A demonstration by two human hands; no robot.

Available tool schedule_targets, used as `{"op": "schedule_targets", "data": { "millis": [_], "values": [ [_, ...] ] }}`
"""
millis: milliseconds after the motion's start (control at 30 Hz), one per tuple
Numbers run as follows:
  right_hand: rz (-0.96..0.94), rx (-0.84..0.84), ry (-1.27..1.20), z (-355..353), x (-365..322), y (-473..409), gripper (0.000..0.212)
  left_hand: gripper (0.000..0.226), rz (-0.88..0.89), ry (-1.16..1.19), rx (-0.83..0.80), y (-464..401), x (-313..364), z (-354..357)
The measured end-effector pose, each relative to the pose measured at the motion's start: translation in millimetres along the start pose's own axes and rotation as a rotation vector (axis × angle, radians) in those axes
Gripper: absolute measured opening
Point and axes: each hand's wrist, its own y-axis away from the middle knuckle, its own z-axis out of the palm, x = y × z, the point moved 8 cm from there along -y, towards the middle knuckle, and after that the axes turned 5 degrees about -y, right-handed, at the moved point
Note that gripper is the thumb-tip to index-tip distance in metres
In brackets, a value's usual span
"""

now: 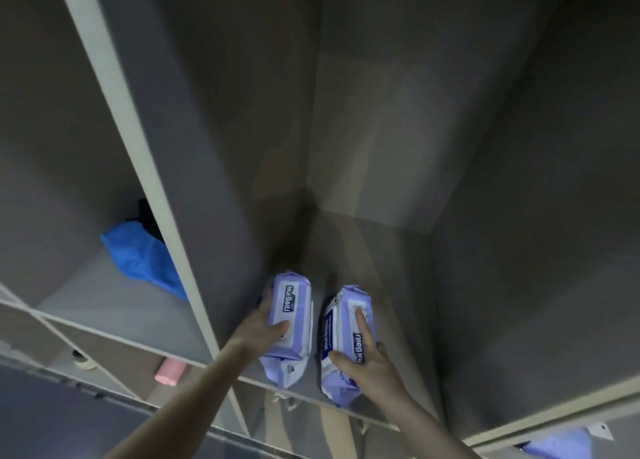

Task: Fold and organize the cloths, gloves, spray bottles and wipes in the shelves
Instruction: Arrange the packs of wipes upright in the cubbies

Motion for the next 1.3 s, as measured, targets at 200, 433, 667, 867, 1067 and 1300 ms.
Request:
{"op": "schedule_targets", "data": {
  "millis": [200,433,667,867,1067,1300],
  "values": [
    [0.003,-0.020,-0.023,8.2,-9.3,-4.4,0.085,0.080,0.256,-0.725,-0.049,4.7,34.1,27.9],
    [-0.040,-0.125,0.008,47.2,-43.0,-18.2,0.092,0.064,0.214,-0.829,-0.016,7.8,21.0,-6.6],
    [-0.060,-0.146,-0.025,71.9,-59.7,-6.8,0.097,0.111,0.365,-0.813,-0.131,26.9,17.6,4.8],
    [-0.069,-0.163,-0.031,70.0,-60.1,1.1,0.099,0.053,0.287,-0.909,-0.086,17.7,18.3,21.3],
    [-0.122,-0.232,-0.117,61.8,-48.7,-8.6,0.105,0.069,0.262,-0.947,-0.072,18.3,17.6,15.7],
    [-0.105,0.004,-0.283,-23.3,-31.6,57.0,0.057,0.053,0.444,-0.613,-0.085,64.5,93.3,34.7]
  ]
}}
